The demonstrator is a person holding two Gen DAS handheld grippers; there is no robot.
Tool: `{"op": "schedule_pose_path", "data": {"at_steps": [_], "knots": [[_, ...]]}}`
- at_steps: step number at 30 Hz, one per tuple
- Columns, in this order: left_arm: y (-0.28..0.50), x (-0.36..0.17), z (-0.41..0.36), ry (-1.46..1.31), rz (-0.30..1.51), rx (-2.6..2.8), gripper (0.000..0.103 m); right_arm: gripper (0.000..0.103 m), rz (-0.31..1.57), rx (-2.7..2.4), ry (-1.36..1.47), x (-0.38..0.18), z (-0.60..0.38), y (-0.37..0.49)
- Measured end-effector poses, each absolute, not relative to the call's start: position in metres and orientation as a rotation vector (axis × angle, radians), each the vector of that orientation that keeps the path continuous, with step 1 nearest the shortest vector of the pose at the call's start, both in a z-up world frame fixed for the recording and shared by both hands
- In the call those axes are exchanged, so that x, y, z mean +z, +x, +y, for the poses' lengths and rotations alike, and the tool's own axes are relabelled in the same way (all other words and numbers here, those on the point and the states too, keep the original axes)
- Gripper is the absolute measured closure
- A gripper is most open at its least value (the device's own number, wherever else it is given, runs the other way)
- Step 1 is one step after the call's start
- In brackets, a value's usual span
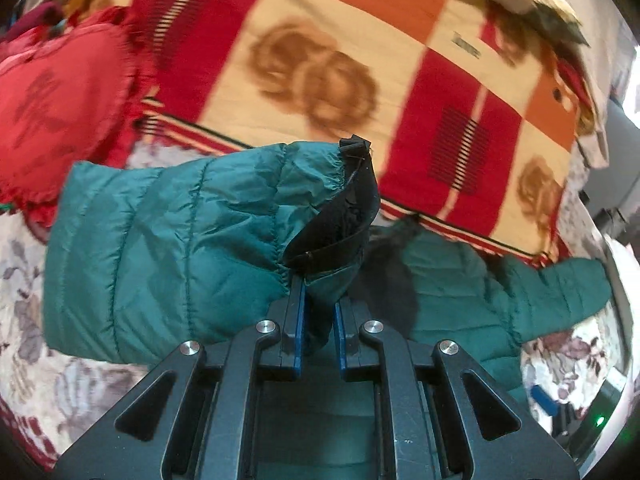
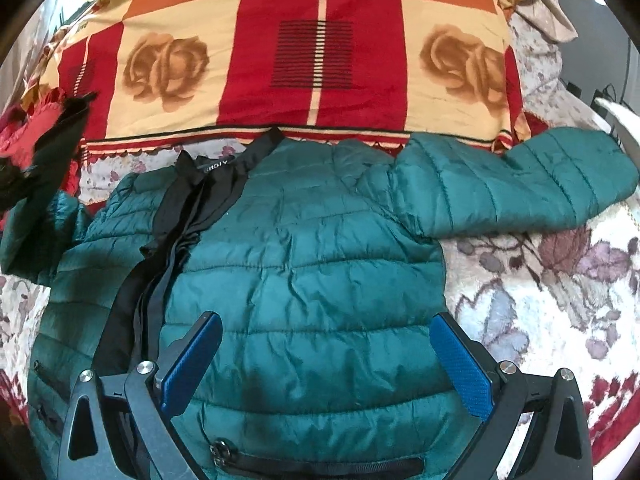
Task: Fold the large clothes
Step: 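Carry the sleeve across the jacket front and release it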
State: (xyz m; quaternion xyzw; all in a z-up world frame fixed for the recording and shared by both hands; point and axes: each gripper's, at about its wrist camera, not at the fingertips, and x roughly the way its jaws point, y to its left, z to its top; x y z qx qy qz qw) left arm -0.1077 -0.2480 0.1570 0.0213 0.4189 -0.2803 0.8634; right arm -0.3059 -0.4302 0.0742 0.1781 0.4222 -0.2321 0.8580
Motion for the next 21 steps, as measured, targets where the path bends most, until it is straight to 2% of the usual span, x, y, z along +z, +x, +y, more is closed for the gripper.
{"op": "schedule_pose_path", "data": {"at_steps": [9,14,21], "knots": [[-0.133,0.141,-0.336,0.130,0.932,-0.714,0.092,0.000,0.905,-0.446,0.382,0.069,-0.424,-0.319],[-0.136,0.118,-0.374,0.144,1.023,-0.811,0.092,0.000,0.910,-0.454,0.415,0.064,-0.431,-0.330],[-0.133,0.087,-0.392,0.140,1.120,-0.820,0.092,0.000,0.918,-0.467,0.471,0.054,-0.443,-0.336]]}}
